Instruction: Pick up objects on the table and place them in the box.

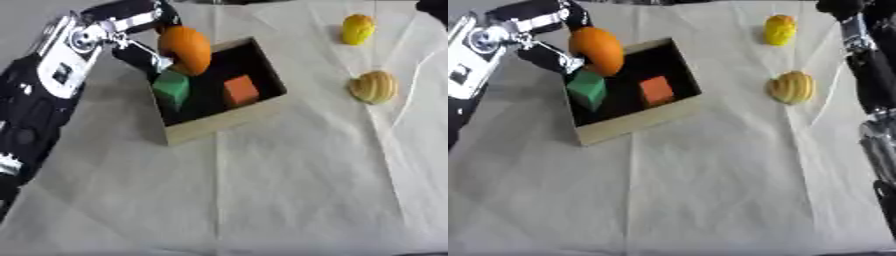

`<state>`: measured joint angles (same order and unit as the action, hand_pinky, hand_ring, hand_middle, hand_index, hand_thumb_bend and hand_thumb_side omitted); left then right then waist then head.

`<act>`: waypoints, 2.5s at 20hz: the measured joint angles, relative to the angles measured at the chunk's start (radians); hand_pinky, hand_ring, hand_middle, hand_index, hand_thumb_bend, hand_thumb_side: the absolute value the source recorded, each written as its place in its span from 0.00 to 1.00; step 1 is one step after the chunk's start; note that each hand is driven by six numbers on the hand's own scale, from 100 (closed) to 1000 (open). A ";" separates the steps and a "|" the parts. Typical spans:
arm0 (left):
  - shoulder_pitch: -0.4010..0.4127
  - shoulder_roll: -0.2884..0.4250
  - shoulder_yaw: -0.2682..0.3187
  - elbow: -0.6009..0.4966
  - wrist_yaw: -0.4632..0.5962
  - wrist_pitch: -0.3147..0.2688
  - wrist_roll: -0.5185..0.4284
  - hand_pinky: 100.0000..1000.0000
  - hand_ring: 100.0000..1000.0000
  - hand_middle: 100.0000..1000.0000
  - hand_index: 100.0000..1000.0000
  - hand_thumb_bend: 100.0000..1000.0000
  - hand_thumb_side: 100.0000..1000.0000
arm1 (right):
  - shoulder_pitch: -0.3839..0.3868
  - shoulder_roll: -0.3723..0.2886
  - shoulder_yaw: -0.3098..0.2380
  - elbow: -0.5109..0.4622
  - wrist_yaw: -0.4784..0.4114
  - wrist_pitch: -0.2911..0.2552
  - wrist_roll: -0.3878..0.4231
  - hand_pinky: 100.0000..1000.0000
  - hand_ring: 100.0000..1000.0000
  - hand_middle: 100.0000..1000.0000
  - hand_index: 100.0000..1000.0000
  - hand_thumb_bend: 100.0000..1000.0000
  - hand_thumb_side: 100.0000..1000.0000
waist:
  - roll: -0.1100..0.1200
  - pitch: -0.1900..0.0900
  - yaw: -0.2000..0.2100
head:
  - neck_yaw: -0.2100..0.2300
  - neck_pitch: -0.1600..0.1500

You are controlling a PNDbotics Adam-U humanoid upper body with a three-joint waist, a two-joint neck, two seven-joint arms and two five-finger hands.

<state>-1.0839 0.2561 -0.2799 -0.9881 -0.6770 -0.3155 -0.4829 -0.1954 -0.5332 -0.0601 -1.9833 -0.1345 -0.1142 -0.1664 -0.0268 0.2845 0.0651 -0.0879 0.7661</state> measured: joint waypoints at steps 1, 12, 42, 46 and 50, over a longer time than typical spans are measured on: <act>0.000 -0.006 0.004 0.015 -0.006 -0.006 0.005 0.74 0.70 0.63 0.74 0.00 0.15 | -0.002 0.000 0.000 0.000 0.000 0.000 0.000 0.92 0.75 0.65 0.75 0.00 0.63 | 0.000 0.000 -0.002 | 0.000 0.000; -0.007 -0.017 0.036 -0.012 -0.010 -0.083 -0.021 0.79 0.81 0.74 0.96 0.36 0.59 | -0.005 0.000 0.003 0.000 0.000 0.002 0.000 0.92 0.74 0.65 0.75 0.00 0.63 | 0.000 0.000 0.004 | -0.005 0.000; 0.739 0.342 0.347 -0.985 0.653 0.256 0.721 0.79 0.75 0.70 0.85 0.00 0.52 | 0.164 -0.255 -0.033 0.000 0.248 -0.004 0.004 0.89 0.85 0.77 0.86 0.00 0.57 | 0.000 -0.008 0.093 | -0.065 0.000; 0.802 0.330 0.373 -0.992 0.645 0.229 0.747 0.79 0.75 0.70 0.85 0.00 0.54 | 0.187 -0.335 -0.035 0.000 0.364 0.027 0.112 0.87 0.87 0.81 0.89 0.00 0.49 | 0.000 -0.008 0.087 | -0.063 0.000; 0.840 0.308 0.387 -0.992 0.632 0.219 0.748 0.79 0.75 0.70 0.85 0.00 0.57 | 0.192 -0.396 -0.033 0.000 0.453 0.046 0.204 0.87 0.88 0.83 0.90 0.00 0.36 | 0.000 -0.008 0.088 | -0.063 0.000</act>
<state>-0.2436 0.5641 0.1070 -1.9799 -0.0445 -0.0969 0.2653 -0.0036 -0.9294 -0.0931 -1.9833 0.3189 -0.0681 0.0381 -0.0272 0.2763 0.1530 -0.1507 0.7661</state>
